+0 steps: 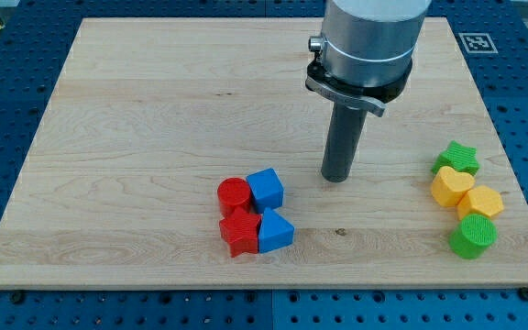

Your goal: Separate the green circle from the yellow hexagon

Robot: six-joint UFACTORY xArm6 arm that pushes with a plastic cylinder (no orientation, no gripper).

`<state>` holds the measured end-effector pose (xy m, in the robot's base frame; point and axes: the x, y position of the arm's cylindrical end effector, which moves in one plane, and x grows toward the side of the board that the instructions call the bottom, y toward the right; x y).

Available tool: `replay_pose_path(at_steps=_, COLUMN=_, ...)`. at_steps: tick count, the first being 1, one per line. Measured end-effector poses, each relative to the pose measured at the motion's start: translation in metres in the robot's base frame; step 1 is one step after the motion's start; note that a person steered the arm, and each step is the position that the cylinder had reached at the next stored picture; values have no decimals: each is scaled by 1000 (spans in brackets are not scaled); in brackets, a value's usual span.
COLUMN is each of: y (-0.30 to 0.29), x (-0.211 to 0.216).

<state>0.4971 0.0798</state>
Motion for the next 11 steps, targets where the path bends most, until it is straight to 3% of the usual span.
replay_pose_path(at_steps=4, y=56, x=-37)
replay_pose_path(at_steps=6, y=96, x=-77)
replay_pose_path(at_steps=8, y=209, x=-36)
replay_pose_path(at_steps=9, y=217, x=-5)
replay_pose_path(at_steps=11, y=228, x=16)
